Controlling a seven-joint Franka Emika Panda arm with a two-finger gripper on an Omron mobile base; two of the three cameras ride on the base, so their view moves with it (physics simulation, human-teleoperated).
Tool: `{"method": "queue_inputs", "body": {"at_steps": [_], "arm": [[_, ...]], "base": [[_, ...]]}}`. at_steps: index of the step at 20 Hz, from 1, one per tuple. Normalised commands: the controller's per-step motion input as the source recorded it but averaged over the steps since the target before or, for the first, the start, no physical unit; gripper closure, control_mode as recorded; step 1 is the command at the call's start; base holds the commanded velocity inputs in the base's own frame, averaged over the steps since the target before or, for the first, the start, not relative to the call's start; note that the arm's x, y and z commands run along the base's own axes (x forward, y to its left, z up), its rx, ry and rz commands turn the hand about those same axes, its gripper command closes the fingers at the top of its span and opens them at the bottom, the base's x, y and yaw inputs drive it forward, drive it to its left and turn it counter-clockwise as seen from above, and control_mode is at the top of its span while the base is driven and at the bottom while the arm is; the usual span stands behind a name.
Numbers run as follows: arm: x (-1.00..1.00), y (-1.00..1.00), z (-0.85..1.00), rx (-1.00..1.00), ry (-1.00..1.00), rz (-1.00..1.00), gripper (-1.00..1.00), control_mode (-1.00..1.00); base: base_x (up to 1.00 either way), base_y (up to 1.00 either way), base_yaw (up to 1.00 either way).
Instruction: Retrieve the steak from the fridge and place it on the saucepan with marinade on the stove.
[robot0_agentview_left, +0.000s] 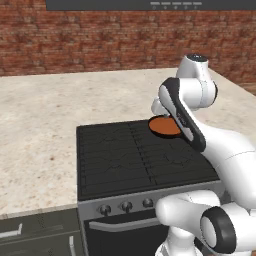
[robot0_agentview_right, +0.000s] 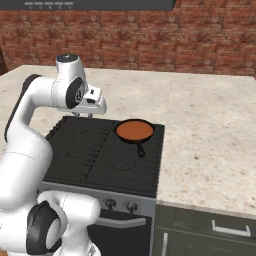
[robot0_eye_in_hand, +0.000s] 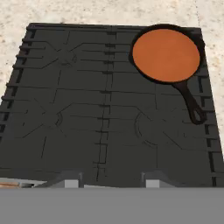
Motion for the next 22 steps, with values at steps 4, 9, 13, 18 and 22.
{"method": "queue_inputs", "body": {"at_steps": [4,9,13,18,22], "arm": [[-0.47,-0.07,0.0,0.03,-0.18,0.0,-1.0,-1.0],[-0.59,-0.33,0.0,0.11,-0.19,-0.03,-1.0,-1.0],[-0.49,-0.34,0.0,0.08,-0.09,-0.07,-1.0,-1.0],[-0.42,-0.1,0.0,0.0,-0.03,-0.03,-1.0,-1.0],[-0.42,0.0,0.0,0.0,-0.02,0.0,-1.0,-1.0]], "base": [[0.0,0.0,0.0],[0.0,0.0,0.0],[0.0,0.0,0.0],[0.0,0.0,0.0],[0.0,0.0,0.0]]}}
